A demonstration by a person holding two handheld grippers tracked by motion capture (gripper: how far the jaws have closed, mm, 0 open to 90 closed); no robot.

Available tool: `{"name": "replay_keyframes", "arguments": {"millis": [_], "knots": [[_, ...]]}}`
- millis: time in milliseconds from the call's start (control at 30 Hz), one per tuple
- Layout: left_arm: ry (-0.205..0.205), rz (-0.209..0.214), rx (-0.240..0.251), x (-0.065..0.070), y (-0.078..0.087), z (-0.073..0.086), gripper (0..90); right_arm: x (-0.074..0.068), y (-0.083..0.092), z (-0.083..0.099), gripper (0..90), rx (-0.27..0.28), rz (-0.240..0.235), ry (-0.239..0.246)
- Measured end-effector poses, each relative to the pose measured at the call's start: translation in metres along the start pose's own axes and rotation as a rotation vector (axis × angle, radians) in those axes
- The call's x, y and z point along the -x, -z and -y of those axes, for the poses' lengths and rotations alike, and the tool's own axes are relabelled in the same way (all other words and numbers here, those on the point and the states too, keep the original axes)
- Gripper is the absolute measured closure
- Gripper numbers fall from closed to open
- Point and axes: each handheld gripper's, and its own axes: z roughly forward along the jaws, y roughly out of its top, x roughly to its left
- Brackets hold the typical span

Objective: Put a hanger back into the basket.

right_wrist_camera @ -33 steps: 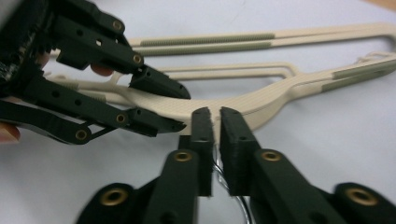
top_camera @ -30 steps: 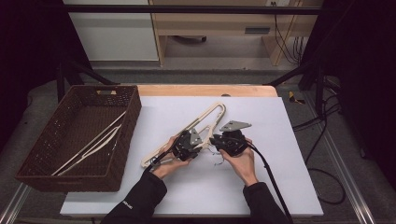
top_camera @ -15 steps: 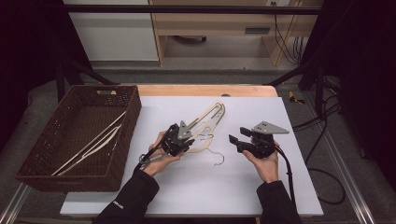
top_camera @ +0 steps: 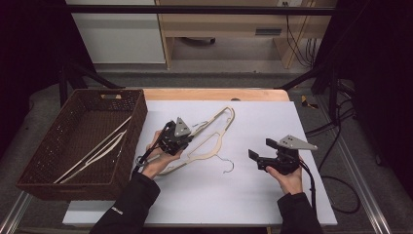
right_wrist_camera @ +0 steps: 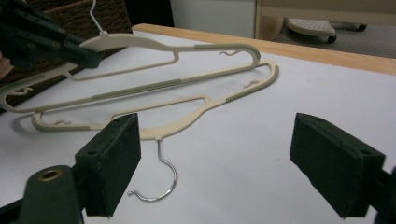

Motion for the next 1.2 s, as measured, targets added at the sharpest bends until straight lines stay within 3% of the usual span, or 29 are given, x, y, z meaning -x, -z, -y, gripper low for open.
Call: {"name": "replay_keyframes", "arguments": {"millis": [133,300,500,600,767,1067,1200], "knots": [[-0.002,-0.029,-0.019,-0.013,0.005,0.001,85.0,0.001,0.006,0.003,14.1,0.009,-0.012,-0.003],[0.035,-0.048,0.009,-0.022,0.009,0.003,85.4,0.004,0.015,0.008,10.7,0.018,0.003,-0.012],[0.067,-0.049,0.036,-0.024,0.019,0.002,85.5,0.007,0.023,0.009,9.3,0.025,0.010,-0.015],[0.064,-0.080,0.055,-0.022,0.030,-0.001,85.9,0.008,0.025,0.009,8.8,0.029,0.012,-0.014],[0.113,-0.049,0.137,-0.027,0.058,-0.004,85.9,0.008,0.028,0.008,8.4,0.034,0.021,-0.011],[0.118,0.025,0.229,-0.033,0.120,-0.013,85.8,0.009,0.036,0.005,6.2,0.053,0.033,-0.006],[0.119,0.048,0.247,-0.038,0.137,-0.015,85.9,0.008,0.038,0.004,5.9,0.051,0.039,-0.005]]}}
